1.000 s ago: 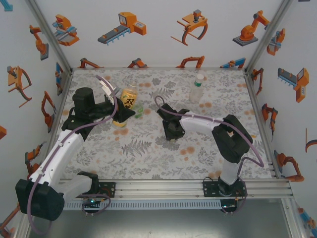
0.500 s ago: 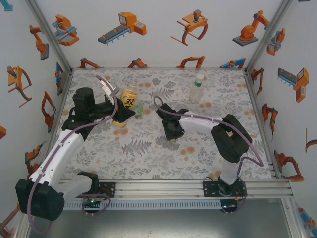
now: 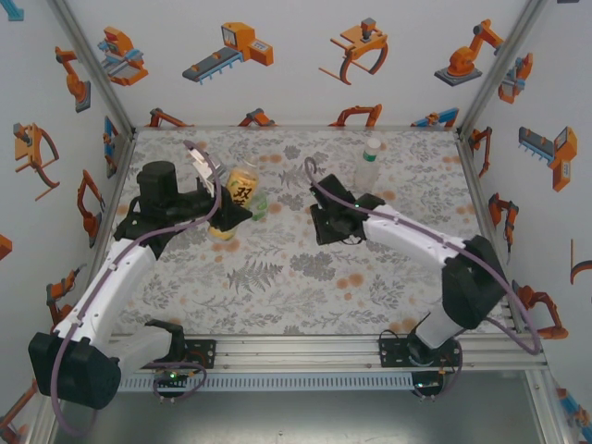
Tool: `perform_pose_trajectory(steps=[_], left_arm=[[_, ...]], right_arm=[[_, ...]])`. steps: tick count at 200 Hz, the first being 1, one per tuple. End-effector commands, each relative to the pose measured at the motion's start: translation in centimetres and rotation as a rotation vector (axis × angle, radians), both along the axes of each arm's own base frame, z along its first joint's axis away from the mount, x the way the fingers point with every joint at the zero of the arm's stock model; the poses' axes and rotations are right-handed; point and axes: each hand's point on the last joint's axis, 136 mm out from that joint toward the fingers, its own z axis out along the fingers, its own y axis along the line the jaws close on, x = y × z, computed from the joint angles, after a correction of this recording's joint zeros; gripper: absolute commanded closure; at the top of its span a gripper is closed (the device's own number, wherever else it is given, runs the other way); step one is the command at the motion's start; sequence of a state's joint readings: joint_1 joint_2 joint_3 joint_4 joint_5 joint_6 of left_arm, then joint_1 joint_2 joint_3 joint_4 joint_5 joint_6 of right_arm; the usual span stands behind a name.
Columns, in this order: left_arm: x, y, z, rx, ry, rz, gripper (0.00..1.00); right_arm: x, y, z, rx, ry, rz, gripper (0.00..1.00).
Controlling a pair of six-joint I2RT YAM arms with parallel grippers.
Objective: Screw on the bottle caps
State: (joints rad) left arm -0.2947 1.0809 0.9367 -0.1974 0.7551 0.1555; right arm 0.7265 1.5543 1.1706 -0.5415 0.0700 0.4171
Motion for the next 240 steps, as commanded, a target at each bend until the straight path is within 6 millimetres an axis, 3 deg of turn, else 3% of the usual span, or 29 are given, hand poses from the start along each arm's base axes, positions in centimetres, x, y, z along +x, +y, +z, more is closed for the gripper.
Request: perform_pose_trajectory(steps=[1,40,64,121,149,192,240], left_arm=[[-1.6,-0.9,0.6,0.035,-0.042,-0.112,1.0],[-4.5,-2.1,-0.8,0.126,-0.079,-0.245,1.0],[-6.8,-3.1,-2.2,0.194,-0.111,-0.351,1.0],[-10.0,-4.5,-3.9,0.252,-0.12,-0.501,1.0],[-11.4,-5.0,-4.5,0.269,-0.081,-0.575,1.0],[-13.0,-5.7,-4.3,0.255,-0.085,-0.649,1.0],[-13.6,-6.1,-3.9,0.221,-0.074,-0.682,1.0]], right_arm=[[0.2,0.5,5.0,0.143,-0.062,0.068,0.83],[-0.4,-0.1,13.0,0.463,-0.176,0.186,0.89],[-1.9,-0.1,17.0,0.563,-0.277,0.318,0.91],[-9.0,1.3,23.8,0.725,-0.565,0.783,0.94],[-11.2,1.7,24.5,0.748,-0.633,0.963,0.95],[-13.9,2.3,23.4,0.726,-0.715,1.156,0.98],[-14.1,3.3,21.8,0.691,-0.706,1.206,1.0]])
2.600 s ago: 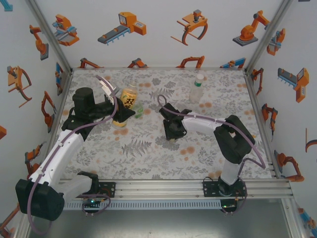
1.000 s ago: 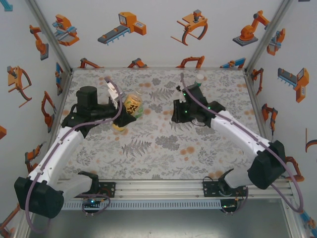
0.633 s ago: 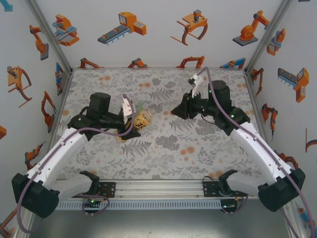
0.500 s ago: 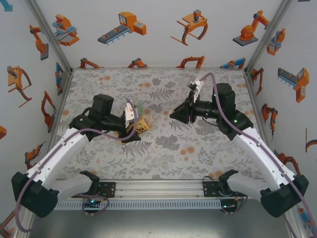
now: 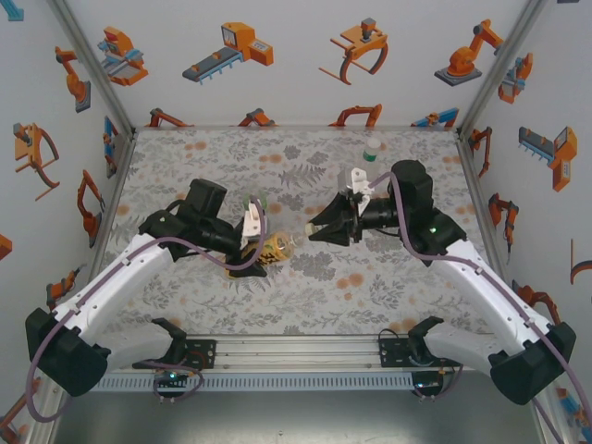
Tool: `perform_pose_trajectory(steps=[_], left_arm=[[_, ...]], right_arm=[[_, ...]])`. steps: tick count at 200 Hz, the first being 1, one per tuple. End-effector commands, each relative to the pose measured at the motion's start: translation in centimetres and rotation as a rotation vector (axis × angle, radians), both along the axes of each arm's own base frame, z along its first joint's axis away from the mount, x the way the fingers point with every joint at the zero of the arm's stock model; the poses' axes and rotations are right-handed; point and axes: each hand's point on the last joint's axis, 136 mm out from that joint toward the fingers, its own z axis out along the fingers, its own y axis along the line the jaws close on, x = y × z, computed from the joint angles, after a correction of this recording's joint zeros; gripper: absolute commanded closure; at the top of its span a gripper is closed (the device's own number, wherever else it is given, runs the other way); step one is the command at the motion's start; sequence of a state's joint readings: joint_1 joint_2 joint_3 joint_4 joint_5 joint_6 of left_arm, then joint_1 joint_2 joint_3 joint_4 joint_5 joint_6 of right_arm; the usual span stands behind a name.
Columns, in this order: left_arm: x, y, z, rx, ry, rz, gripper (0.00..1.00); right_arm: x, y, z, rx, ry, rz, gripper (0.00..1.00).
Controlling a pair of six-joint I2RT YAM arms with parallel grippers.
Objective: Screw on the bottle caps
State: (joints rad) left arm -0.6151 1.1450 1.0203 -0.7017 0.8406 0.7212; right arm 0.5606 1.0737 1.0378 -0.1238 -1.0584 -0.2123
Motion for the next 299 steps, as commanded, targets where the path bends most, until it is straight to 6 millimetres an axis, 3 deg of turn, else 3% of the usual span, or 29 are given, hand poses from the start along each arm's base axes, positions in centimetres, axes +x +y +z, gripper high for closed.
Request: perform_pose_trajectory(steps=[1,37,93,299], left_arm=[[-0.8,-0.4,1.6,-0.047,-0.003,-0.058,1.0],[-1.0,-0.5,1.8,-0.054,-0.004,-0.066,1.0],[-1.0,-0.7,1.6,-0.051,0.015,-0.068,1.0],[-1.2,-0.7,0.4,0.016,0.04,-0.069,1.0]], right_arm=[[-0.7,0.3,-0.8,-0.007,-0.072,0.054,1.0],[-1.0,0.9,-2.1,-0.058,-0.08,0.075,1.0],[-1.0,1.7,-2.4,-0.07,-0.088,0.073,1.0],[-1.2,1.4,-0.2,-0.091,-0.112,0.052,1.0]])
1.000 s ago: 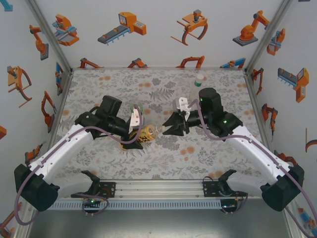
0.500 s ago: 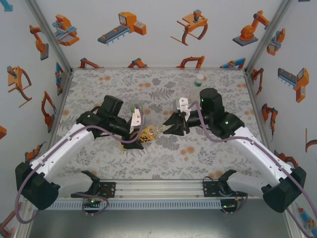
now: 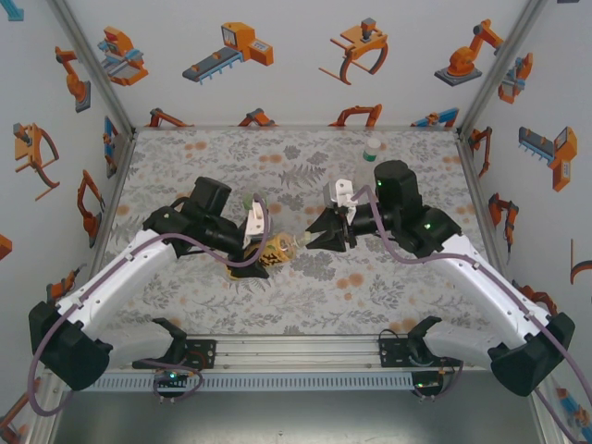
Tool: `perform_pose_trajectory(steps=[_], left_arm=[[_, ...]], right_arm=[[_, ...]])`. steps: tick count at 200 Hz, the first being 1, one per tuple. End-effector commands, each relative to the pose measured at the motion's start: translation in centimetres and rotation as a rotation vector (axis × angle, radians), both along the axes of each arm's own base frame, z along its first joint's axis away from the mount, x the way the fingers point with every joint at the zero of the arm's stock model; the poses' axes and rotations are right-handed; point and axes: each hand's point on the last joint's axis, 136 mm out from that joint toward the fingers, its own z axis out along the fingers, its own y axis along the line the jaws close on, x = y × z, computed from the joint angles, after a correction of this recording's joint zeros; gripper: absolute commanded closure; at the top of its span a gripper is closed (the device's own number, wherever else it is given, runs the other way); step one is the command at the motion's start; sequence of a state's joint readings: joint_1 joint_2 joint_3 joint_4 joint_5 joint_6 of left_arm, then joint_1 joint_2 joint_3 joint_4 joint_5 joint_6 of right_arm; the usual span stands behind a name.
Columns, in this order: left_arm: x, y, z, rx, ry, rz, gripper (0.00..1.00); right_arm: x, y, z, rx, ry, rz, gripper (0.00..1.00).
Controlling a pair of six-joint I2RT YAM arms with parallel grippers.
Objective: Screw on the bottle caps
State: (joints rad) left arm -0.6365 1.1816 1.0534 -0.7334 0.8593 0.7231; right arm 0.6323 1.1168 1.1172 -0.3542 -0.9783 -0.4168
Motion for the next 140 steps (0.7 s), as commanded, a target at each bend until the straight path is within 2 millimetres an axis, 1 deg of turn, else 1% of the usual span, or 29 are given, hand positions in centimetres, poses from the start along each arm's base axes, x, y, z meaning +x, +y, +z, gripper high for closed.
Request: perform_pose_trajectory(steps=[1,58,111,140], left_arm=[[-0.7,-0.1,0.3,0.007,0.004,-0.036,1.0],[-0.8,-0.2,0.3,0.013,0.007,-0.041,1.0],[-1.1,-0.2,0.3,0.014,0.012,-0.052,1.0],[-1.3,-0.2,0.2,0.016,0.016,-0.063,1.0]], right_arm=[[-0.3,0.4,1.7,0.024,-0.054,0.024,1.0],[-0.7,1.1,0.9,-0.03,-0.051,0.055,1.0],[-0.7,0.9,0.7,-0.061,-0.066,0.053,1.0],[-1.1,1.0,0.3,-0.081,-0.076,0.078,1.0]])
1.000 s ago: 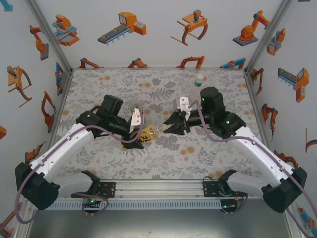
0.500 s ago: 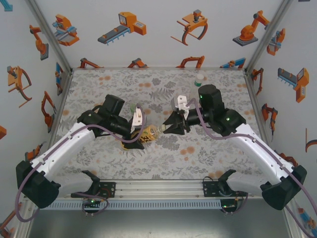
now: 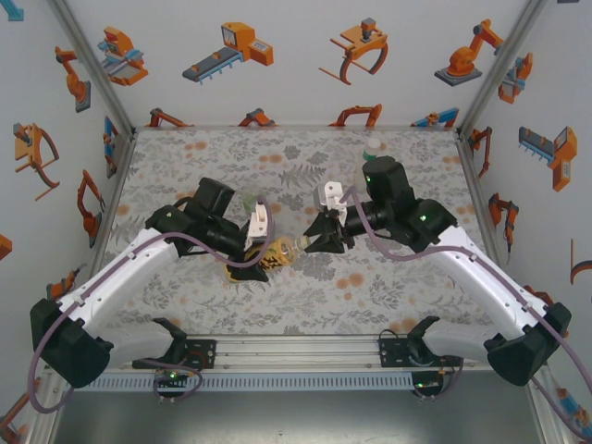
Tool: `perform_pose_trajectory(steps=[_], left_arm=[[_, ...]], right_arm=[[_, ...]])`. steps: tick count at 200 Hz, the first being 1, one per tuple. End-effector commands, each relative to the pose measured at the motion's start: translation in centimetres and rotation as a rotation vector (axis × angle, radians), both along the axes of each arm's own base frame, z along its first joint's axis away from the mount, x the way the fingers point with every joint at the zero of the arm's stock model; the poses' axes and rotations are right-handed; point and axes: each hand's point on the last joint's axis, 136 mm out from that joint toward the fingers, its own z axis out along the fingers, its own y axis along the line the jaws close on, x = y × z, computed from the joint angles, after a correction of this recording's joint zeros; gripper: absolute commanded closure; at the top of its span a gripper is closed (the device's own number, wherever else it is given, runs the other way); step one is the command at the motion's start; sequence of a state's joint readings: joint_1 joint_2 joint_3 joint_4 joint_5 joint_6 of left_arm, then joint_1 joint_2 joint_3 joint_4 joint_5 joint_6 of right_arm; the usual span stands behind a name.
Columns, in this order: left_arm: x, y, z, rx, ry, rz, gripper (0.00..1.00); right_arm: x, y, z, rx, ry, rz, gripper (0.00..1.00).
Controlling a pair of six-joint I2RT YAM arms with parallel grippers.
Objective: Screw on the bottle caps
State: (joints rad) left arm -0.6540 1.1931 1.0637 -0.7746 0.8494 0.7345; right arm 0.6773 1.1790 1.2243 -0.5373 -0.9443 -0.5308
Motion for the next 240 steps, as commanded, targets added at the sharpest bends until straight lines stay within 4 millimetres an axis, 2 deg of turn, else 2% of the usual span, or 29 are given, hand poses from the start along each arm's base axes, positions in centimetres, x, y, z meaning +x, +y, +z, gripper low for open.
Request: perform_pose_trajectory(steps=[1,128,172,240], left_arm=[[-0.7,-0.2,0.7,-0.015,-0.003,-0.045,1.0],[-1.6,-0.5,1.1,-0.032,0.051,-0.092,1.0],[-1.5,-0.6,0.9,-0.013,0.087,-0.087,1.0],[-1.9,-0.5,1.6,-0.057,0.031,-0.107,1.0]], right_arm=[[-0.4,0.3,0.8,0.006,-0.065,0.035,1.0],[-0.7,0.8,-0.4,-0.054,-0.113,0.061,1.0],[-1.4,1.0,-0.9,-0.101,-0.151,0.087,1.0],[-1.7,1.1,-1.7,-0.096,-0.159,0.087,1.0]])
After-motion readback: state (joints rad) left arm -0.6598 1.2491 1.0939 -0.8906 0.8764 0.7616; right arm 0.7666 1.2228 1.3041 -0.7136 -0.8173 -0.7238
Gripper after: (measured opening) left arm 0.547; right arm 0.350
